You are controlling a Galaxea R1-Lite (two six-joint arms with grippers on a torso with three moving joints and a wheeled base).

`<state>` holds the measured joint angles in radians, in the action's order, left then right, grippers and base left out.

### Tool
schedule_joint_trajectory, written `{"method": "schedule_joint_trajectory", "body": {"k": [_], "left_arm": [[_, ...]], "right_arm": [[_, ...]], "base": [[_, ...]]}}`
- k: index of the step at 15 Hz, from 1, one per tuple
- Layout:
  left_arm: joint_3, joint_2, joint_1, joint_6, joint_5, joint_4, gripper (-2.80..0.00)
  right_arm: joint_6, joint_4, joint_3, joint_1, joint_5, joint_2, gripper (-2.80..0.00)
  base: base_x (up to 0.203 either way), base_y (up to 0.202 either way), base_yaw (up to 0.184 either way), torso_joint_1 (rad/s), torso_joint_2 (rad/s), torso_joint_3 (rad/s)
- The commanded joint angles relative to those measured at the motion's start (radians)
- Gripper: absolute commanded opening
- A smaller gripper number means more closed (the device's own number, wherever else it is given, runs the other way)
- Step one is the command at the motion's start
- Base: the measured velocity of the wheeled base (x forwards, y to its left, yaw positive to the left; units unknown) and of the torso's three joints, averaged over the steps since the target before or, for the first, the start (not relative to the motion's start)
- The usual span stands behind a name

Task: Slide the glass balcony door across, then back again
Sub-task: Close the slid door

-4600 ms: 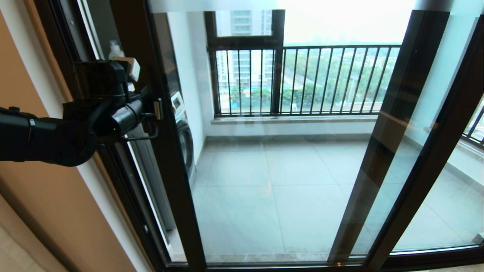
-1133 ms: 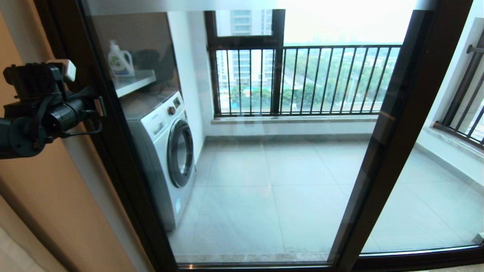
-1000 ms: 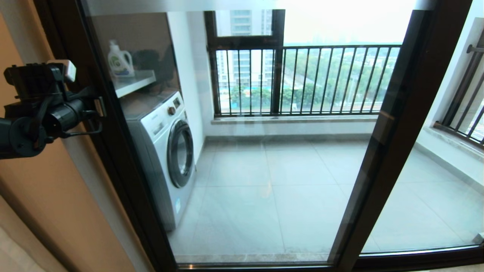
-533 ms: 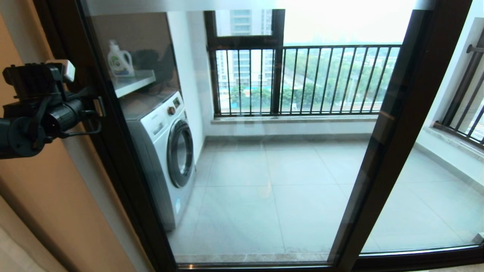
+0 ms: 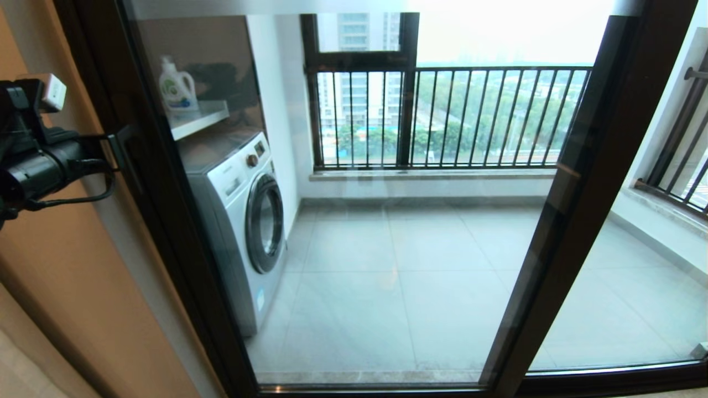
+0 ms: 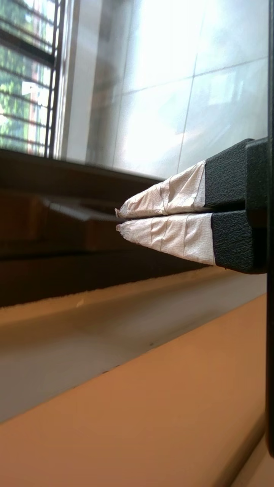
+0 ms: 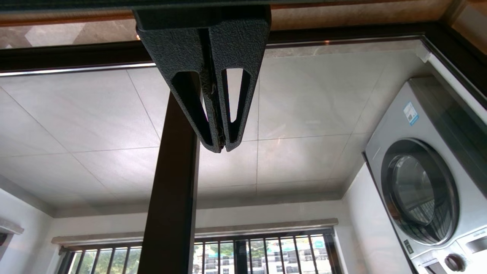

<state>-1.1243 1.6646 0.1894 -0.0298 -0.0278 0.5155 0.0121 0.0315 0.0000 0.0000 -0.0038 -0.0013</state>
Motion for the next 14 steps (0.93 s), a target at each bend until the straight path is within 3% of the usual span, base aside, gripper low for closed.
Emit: {"method": "schedule_joint_trajectory", "body": {"k": [1,3,5,8,10,14], "left_arm": [[0.063,-0.116,0.058,0.003,0.051,0.006,-2.8],[0.099,-0.126,0.103,0.004,0.095,0.001,-2.8],[0.138,-0.103,0.151,0.004,0.189,0.005,-2.8],[0.138,-0.035,0.154,0.002,0.218,0.009,-2.8],[0.139,-0.014,0.161,-0.001,0.316,0.009,-2.8],[0.1,0.069,0.162,-0.008,0.333,0.042,-2.8]], "right_arm": [[0.0,0.001,0.012,0.0,-0.001,0.001,-2.8],[0.0,0.001,0.012,0.0,-0.001,0.001,-2.8],[0.0,0.001,0.012,0.0,-0.001,0.001,-2.8],[0.0,0.001,0.012,0.0,-0.001,0.001,-2.8],[0.0,0.001,0.012,0.0,-0.001,0.001,-2.8],[0.0,0.001,0.012,0.0,-0.001,0.001,-2.8]], "base": [[0.0,0.0,0.0,0.0,0.0,0.0],[0.0,0.0,0.0,0.0,0.0,0.0],[0.0,0.0,0.0,0.0,0.0,0.0],[0.0,0.0,0.0,0.0,0.0,0.0],[0.0,0.0,0.0,0.0,0.0,0.0],[0.0,0.0,0.0,0.0,0.0,0.0]]}}
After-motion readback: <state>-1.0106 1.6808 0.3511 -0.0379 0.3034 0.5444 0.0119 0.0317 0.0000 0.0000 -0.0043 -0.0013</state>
